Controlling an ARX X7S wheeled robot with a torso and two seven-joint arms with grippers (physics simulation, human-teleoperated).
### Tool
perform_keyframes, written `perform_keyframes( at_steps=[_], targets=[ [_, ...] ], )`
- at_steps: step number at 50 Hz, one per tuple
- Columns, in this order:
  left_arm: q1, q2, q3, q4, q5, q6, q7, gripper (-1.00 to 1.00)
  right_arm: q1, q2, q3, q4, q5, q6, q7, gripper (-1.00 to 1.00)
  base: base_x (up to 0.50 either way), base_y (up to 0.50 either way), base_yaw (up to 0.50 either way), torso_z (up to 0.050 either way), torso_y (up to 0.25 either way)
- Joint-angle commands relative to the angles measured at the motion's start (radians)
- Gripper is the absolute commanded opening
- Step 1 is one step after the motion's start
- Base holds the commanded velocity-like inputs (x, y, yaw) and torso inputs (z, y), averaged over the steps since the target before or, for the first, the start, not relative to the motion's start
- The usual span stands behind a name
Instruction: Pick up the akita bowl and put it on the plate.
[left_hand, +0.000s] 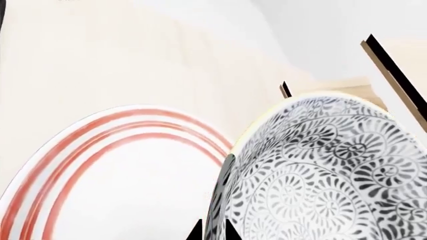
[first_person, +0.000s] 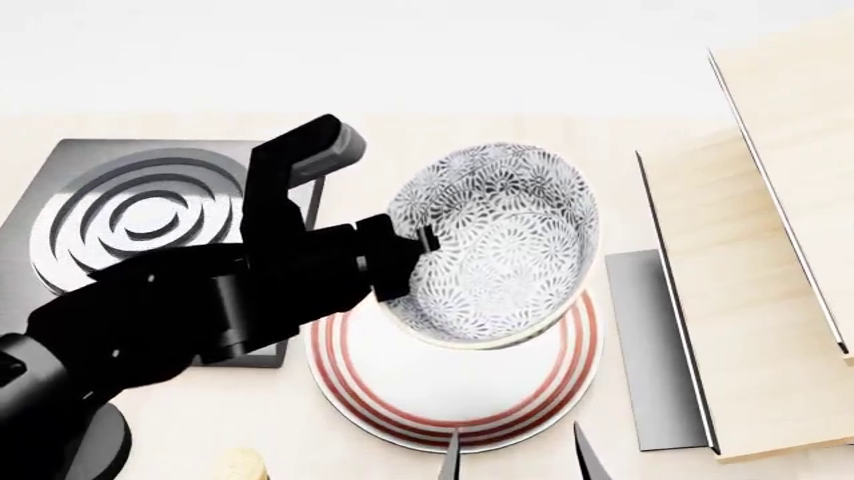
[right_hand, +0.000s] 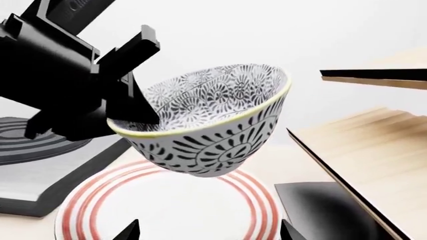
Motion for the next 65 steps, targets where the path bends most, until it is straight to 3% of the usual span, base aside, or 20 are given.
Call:
perform_keyframes(
  at_steps=[1,27,46,65],
  targets=[
    [0.010,0.001,-0.023,0.013,-0.056,0.042,-0.017,-1.00,-0.002,0.003,-0.001,-0.002,0.006,-0.005,-0.001,1.00,0.00,0.00,0.00,0.000,0.000],
    [0.038,0.001,-0.029,0.033,-0.025,0.074,-0.088,-1.00,-0.010,0.016,-0.002,-0.019,0.018,-0.010,-0.003,1.00,0.00,0.00,0.00,0.000,0.000],
    [0.057,0.001,-0.028,0.036,0.103,0.122,-0.254,-1.00,0.000,0.008,-0.010,0.009,0.021,-0.020,-0.008,1.00,0.00,0.00,0.00,0.000,0.000],
    [0.087,0.001,-0.044,0.045,0.164,0.103,-0.246,-1.00,0.002,0.008,-0.015,0.010,0.024,-0.024,-0.010,1.00,0.00,0.00,0.00,0.000,0.000]
  ],
)
